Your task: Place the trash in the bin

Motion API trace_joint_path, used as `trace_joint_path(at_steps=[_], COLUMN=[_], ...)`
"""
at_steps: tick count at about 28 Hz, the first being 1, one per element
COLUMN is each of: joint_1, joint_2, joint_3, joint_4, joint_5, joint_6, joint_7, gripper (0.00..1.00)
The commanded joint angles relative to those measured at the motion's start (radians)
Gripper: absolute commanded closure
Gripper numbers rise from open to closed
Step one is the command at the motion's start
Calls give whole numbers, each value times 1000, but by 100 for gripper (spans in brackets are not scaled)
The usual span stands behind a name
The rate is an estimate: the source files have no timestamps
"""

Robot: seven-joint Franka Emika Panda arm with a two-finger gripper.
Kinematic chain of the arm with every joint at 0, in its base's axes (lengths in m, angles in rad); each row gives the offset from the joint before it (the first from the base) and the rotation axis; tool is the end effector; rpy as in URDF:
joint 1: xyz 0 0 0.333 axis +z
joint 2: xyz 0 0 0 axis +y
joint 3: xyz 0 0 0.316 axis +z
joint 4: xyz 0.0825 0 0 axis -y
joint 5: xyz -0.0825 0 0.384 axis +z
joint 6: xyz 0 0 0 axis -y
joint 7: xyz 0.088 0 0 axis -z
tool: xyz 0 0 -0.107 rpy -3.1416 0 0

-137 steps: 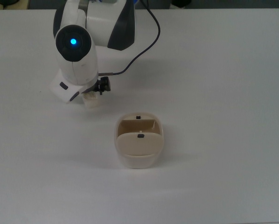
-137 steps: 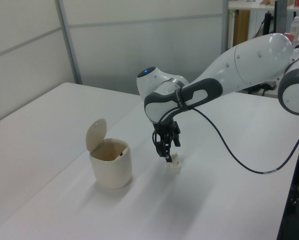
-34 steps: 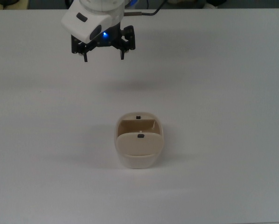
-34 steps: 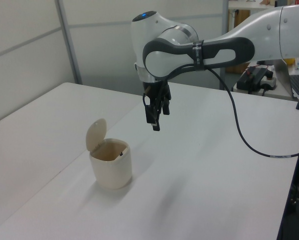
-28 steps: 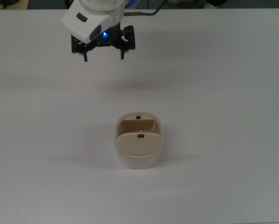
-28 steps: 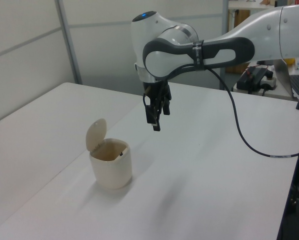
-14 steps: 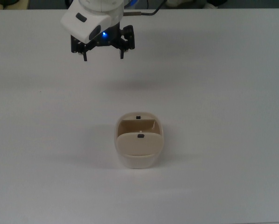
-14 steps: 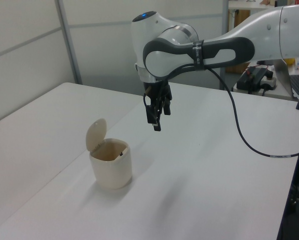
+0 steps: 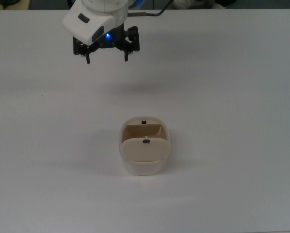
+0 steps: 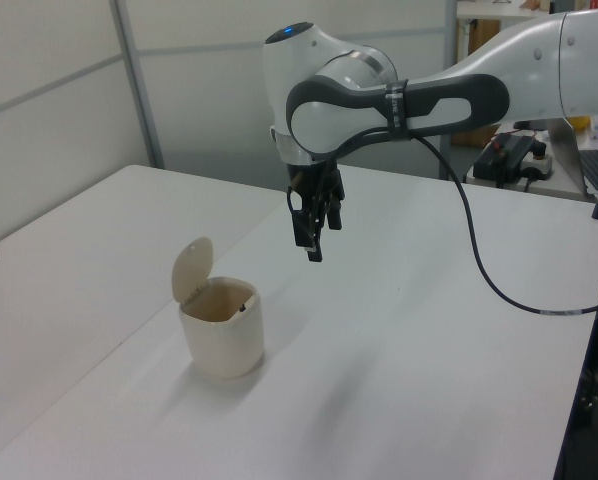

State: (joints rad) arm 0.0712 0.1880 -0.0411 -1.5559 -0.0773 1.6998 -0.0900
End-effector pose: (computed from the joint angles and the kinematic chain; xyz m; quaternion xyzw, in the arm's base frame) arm 0.6157 0.0132 0.5328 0.9967 0.0660 -0.0232 0.0414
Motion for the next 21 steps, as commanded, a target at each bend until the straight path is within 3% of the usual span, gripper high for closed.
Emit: trace_joint_path(at_steps=[1, 21], joint_1=[2, -7], joint_2=[2, -2], joint_3=[-5, -5], joint_4=[14, 14], joint_5=[-13, -13], joint_6=[-32, -34], joint_7=[16, 16], gripper=[0, 0])
